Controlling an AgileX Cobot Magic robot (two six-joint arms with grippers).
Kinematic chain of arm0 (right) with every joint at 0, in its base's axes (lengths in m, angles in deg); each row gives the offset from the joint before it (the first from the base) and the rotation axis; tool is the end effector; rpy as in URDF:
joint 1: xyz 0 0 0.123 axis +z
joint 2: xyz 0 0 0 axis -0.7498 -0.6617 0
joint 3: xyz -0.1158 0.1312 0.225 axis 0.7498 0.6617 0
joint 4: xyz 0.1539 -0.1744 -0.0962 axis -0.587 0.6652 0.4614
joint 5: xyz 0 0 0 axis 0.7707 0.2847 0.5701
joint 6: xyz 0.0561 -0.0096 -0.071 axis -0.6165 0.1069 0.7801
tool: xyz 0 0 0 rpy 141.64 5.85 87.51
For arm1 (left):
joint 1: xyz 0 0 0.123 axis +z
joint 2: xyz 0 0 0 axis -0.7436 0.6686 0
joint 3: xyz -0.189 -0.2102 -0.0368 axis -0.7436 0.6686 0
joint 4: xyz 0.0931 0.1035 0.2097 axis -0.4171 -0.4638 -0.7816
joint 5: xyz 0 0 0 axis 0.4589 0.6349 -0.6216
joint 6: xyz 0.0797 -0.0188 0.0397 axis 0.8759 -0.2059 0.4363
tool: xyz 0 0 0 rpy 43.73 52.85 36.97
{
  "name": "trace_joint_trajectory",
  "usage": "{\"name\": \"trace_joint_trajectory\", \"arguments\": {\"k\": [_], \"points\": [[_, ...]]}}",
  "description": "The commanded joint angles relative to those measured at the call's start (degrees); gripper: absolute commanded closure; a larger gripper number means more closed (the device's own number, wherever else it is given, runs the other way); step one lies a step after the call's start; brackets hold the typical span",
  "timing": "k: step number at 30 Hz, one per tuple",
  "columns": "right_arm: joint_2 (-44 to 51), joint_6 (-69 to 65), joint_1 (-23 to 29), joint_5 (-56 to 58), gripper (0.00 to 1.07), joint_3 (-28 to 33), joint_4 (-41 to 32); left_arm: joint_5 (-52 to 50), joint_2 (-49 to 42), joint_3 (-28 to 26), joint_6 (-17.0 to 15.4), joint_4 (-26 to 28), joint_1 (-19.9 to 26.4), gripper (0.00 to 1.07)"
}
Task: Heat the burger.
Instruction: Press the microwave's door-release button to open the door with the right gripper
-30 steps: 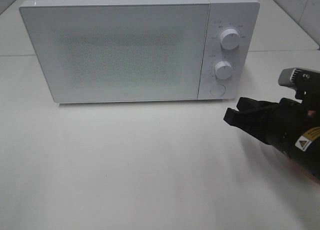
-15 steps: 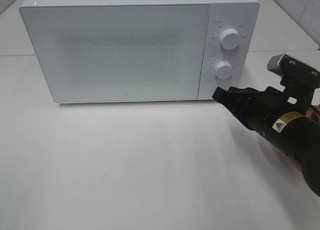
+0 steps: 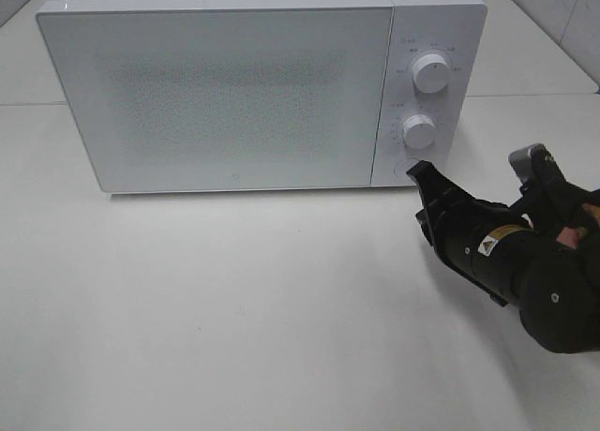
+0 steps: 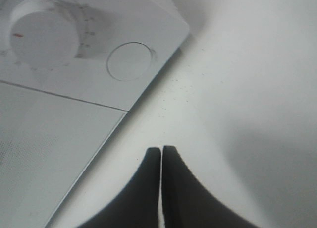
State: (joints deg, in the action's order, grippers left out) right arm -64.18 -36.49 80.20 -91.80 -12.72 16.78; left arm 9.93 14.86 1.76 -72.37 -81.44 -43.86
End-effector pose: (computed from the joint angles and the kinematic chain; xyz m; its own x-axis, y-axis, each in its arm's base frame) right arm 0.2475 0.1183 0.0974 -0.3916 0.7714 -0.5015 0.2463 0.6130 0.7507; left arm -0.0083 -0.0060 0.2791 -0.4579 -0.0822 -0.8852 -0.0434 0.9966 -0.0701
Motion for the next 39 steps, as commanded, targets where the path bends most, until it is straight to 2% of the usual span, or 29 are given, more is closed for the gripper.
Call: {"name": "trace_joint_trajectory", "arguments": {"k": [1,5,14,22,30,39], "points": [[-0.9,-7.5,0.0,-0.3,1.07,-0.6,0.0,-1.0,-0.6,-0.1,-0.1,0.2,-0.2,0.07],[-2.2,-15.1,0.0,-0.7,1.07,-1.9,0.2,-1.0,-0.6,-0.1,-0.1,0.2,-0.2,0.07],[-4.2,-18.6,0.0,1.5,1.07,-8.4,-0.7,-1.0,-0.6,-0.1,-0.1,0.2,-0.2,0.07],[-4.9,-17.5,-1.4,1.7,1.07,-11.8,-3.4,-1.0,-0.6,-0.1,-0.1,0.2,-0.2,0.07],[-4.9,-16.8,-4.4,5.3,1.07,-14.6,-2.5,-1.0,-0.6,-0.1,-0.1,0.2,-0.2,0.07],[-6.6,-16.0,-5.1,6.4,1.07,-15.4,-2.5,-1.0,-0.6,-0.1,-0.1,0.2,-0.2,0.07]]}}
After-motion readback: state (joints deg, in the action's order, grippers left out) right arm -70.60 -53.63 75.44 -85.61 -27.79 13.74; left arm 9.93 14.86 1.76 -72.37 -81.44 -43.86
